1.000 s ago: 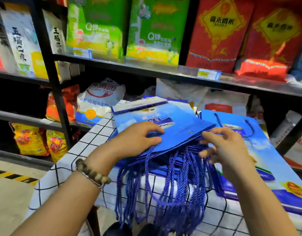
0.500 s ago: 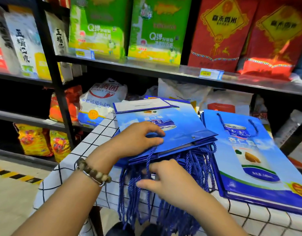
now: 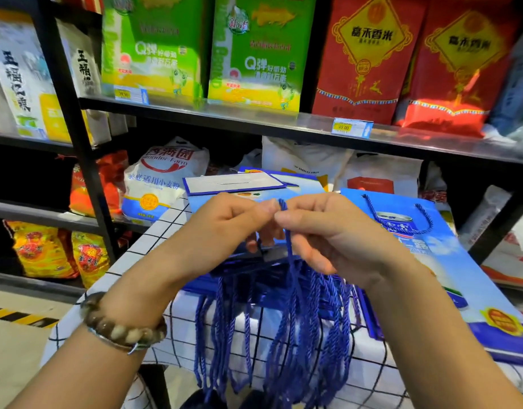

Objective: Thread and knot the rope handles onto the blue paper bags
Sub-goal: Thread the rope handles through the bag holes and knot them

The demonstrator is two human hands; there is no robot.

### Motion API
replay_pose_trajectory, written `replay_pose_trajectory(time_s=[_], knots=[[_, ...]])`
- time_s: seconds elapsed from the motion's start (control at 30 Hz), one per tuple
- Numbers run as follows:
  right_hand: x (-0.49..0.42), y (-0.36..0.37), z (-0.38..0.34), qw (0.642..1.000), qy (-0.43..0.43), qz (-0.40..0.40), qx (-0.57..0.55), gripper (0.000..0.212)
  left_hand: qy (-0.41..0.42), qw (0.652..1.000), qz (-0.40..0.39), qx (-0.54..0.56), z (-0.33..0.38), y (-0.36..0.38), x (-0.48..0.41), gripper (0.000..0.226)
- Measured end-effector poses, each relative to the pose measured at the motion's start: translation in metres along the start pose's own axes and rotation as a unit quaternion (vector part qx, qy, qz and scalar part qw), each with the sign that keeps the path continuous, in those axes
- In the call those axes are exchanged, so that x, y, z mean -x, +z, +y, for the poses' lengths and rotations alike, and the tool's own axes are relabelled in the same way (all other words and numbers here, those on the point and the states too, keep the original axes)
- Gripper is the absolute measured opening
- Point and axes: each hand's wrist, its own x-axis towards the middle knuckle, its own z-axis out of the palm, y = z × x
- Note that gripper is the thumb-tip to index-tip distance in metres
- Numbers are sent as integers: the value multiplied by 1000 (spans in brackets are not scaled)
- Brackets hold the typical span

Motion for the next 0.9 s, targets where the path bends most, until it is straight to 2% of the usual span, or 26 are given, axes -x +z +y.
replay_pose_trajectory(time_s=[0.13, 0.2, 0.27, 0.33, 0.4, 0.43, 0.5, 0.53, 0.6, 0.67, 0.9], knots=[[-10, -4, -3, 991, 19, 37, -126, 15, -43, 994, -53, -83, 15, 3, 5, 35], [-13, -2, -3, 989, 26, 46, -137, 17, -55, 985, -43, -159, 16, 14, 4, 36], [-14, -1, -2, 990, 22, 61, -123, 18, -72, 980, -13, -183, 16, 23, 0, 26], [-15, -8, 1, 992, 9, 115, -48, 23, -90, 986, 22, -136, 16, 22, -5, 28], [-12, -19, 6, 982, -5, 168, 83, 31, -103, 991, 71, -37, 20, 15, -11, 28], [-8, -22, 9, 978, -5, 162, 131, 36, -101, 990, 94, 14, 22, 12, -14, 27], [1, -25, 16, 982, 20, 79, 171, 51, -93, 984, 124, 87, 23, 8, -20, 26], [5, -25, 19, 982, 39, 35, 182, 51, -91, 982, 128, 110, 23, 9, -23, 25], [11, -22, 24, 976, 56, -9, 212, 29, -92, 978, 123, 138, 20, 12, -26, 23], [13, -23, 25, 971, 43, 13, 234, 6, -94, 974, 133, 157, 18, 16, -29, 23], [13, -52, 10, 944, 7, 139, 300, 12, -92, 943, 218, 234, 12, 11, -42, 24]])
